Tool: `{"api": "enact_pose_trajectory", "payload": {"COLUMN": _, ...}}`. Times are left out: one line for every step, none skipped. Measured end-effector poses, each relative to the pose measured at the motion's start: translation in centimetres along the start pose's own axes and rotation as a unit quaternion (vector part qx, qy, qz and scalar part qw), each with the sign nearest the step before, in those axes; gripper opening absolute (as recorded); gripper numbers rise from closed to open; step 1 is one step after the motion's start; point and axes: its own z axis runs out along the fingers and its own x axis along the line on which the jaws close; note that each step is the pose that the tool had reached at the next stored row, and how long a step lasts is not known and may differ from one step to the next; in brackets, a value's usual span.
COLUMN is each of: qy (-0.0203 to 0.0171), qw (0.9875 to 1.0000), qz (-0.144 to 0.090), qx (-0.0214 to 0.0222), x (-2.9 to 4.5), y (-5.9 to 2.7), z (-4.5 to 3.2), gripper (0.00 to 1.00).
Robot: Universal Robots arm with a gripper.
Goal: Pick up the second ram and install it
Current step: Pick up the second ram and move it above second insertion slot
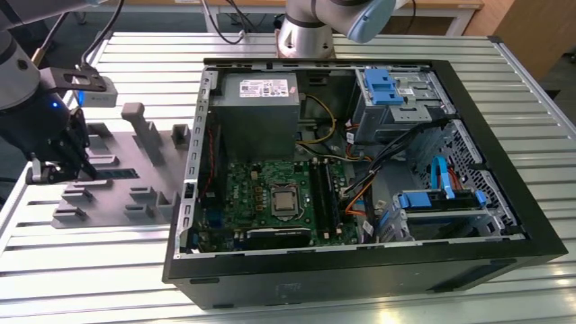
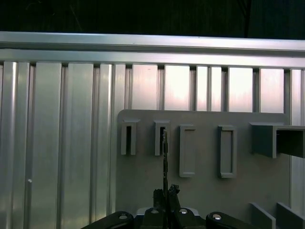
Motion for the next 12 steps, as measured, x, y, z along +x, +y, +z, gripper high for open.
{"api": "enact_pose_trajectory", "payload": {"qy": 0.0000, "qw": 1.0000, "qz": 0.000, "qx": 0.0000, "x": 0.00, "y": 0.00, "z": -0.01, "gripper": 0.14}}
{"api": "enact_pose_trajectory", "payload": {"qy": 0.0000, "qw": 1.0000, "qz": 0.000, "qx": 0.0000, "x": 0.00, "y": 0.00, "z": -0.03, "gripper": 0.14}}
{"api": "enact_pose_trajectory", "payload": {"qy": 0.0000, "qw": 1.0000, "qz": 0.000, "qx": 0.0000, "x": 0.00, "y": 0.00, "z": -0.05, "gripper": 0.14}}
{"api": "enact_pose_trajectory", "payload": {"qy": 0.0000, "qw": 1.0000, "qz": 0.000, "qx": 0.0000, "x": 0.00, "y": 0.00, "z": -0.12, "gripper": 0.14}}
{"api": "enact_pose_trajectory", "payload": {"qy": 0.0000, "qw": 1.0000, "qz": 0.000, "qx": 0.0000, "x": 0.00, "y": 0.00, "z": -0.20, "gripper": 0.14}}
{"api": "enact_pose_trajectory", "payload": {"qy": 0.0000, "qw": 1.0000, "qz": 0.000, "qx": 0.0000, "x": -0.01, "y": 0.00, "z": -0.21, "gripper": 0.14}}
{"api": "enact_pose_trajectory", "payload": {"qy": 0.0000, "qw": 1.0000, "qz": 0.000, "qx": 0.0000, "x": 0.00, "y": 0.00, "z": -0.23, "gripper": 0.14}}
{"api": "enact_pose_trajectory", "payload": {"qy": 0.0000, "qw": 1.0000, "qz": 0.000, "qx": 0.0000, "x": 0.00, "y": 0.00, "z": -0.25, "gripper": 0.14}}
{"api": "enact_pose_trajectory", "payload": {"qy": 0.0000, "qw": 1.0000, "qz": 0.000, "qx": 0.0000, "x": -0.01, "y": 0.00, "z": -0.27, "gripper": 0.14}}
{"api": "enact_pose_trajectory", "payload": {"qy": 0.0000, "qw": 1.0000, "qz": 0.000, "qx": 0.0000, "x": -0.01, "y": 0.00, "z": -0.55, "gripper": 0.14}}
{"api": "enact_pose_trajectory", "payload": {"qy": 0.0000, "qw": 1.0000, "qz": 0.000, "qx": 0.0000, "x": -0.02, "y": 0.00, "z": -0.82, "gripper": 0.14}}
{"api": "enact_pose_trajectory", "payload": {"qy": 0.0000, "qw": 1.0000, "qz": 0.000, "qx": 0.0000, "x": -0.02, "y": 0.00, "z": -0.84, "gripper": 0.14}}
